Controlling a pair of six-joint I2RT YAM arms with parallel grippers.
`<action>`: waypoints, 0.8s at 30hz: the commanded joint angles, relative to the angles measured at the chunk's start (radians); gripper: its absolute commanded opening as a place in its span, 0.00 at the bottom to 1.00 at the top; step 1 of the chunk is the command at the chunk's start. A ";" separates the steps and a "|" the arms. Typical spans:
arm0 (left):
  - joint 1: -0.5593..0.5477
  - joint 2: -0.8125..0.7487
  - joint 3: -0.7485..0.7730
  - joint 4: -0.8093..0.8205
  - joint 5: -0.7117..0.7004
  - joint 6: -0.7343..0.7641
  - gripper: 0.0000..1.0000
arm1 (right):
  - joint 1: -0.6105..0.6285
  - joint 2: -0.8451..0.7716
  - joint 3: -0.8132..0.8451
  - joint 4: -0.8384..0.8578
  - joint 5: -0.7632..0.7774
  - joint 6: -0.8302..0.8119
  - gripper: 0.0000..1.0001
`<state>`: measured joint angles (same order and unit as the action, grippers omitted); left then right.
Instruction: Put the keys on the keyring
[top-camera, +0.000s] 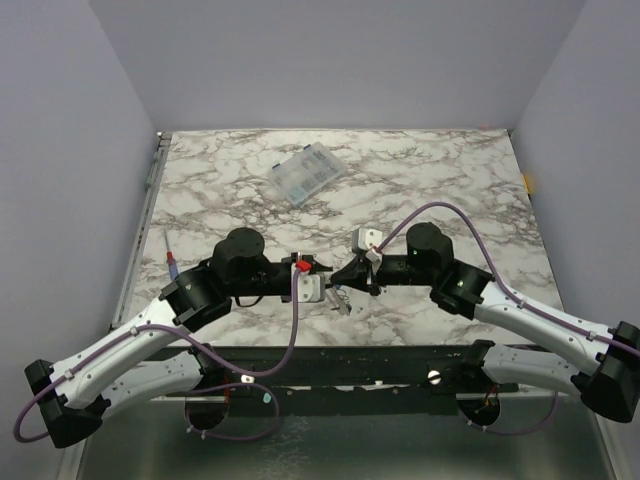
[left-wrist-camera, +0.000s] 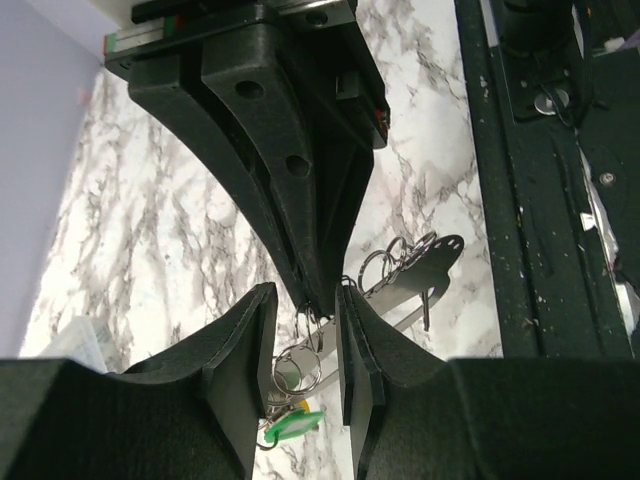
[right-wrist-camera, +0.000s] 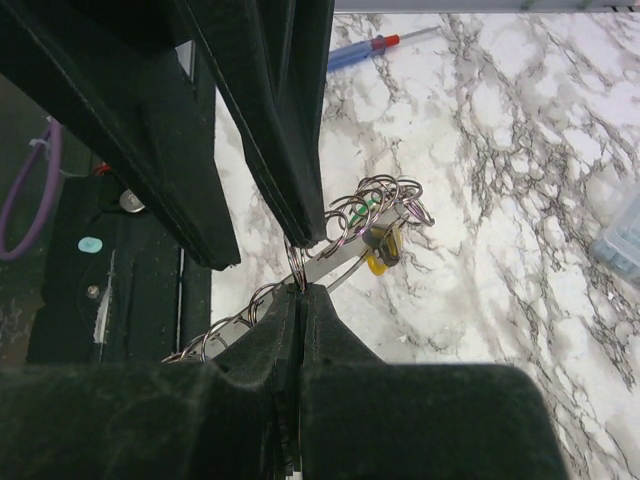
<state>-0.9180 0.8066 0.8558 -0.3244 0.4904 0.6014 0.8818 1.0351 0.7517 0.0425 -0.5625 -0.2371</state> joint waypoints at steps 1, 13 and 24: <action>0.002 0.041 0.080 -0.147 0.049 0.045 0.36 | 0.023 -0.014 0.027 -0.012 0.063 -0.025 0.01; 0.002 0.092 0.125 -0.212 0.017 0.021 0.47 | 0.063 -0.015 0.027 -0.024 0.111 -0.041 0.01; 0.002 0.123 0.115 -0.211 0.022 0.054 0.62 | 0.082 -0.020 0.029 -0.036 0.127 -0.044 0.01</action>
<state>-0.9176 0.9218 0.9672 -0.5190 0.5037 0.6331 0.9524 1.0340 0.7517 0.0013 -0.4603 -0.2642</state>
